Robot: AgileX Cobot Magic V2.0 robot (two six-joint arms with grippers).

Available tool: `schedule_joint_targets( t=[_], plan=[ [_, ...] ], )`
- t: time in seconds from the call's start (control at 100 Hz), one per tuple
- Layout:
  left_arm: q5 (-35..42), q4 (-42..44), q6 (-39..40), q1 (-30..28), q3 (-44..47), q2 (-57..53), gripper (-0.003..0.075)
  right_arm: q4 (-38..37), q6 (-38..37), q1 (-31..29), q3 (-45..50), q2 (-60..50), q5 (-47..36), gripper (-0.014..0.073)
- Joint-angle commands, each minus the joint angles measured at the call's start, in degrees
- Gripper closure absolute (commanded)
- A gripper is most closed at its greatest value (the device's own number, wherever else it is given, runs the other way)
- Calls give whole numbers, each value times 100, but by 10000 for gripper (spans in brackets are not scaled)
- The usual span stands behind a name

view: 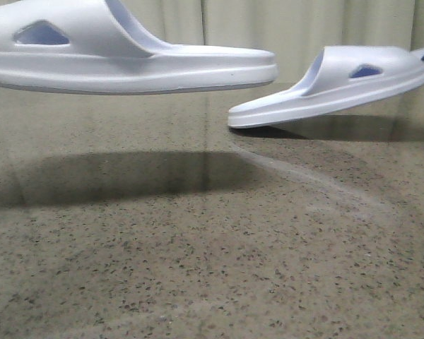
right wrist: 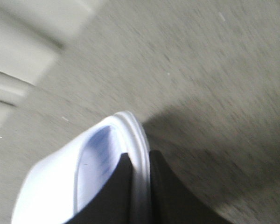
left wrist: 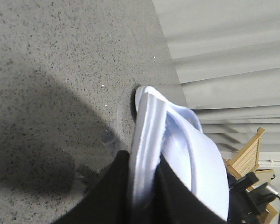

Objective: Insert blue slippers together front up

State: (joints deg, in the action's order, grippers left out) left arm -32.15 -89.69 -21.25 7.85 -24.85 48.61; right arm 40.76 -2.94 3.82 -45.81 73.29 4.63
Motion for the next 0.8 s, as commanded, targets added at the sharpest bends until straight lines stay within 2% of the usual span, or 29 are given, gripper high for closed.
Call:
schedule_joint_targets(
  t=[0.0,0.26,0.79],
  plan=[
    [-148,-250,0,-6,-141,-61,704,-37,21,-15,-447,-337,-376,701],
    [-123,-250,0,-6,-141,-61,704,-37,21,-15,-998,-880,200,701],
    [-90,-546,0,-6,-141,-61,704,-37,200,-15,-1023,-2244,2130,701]
  ],
)
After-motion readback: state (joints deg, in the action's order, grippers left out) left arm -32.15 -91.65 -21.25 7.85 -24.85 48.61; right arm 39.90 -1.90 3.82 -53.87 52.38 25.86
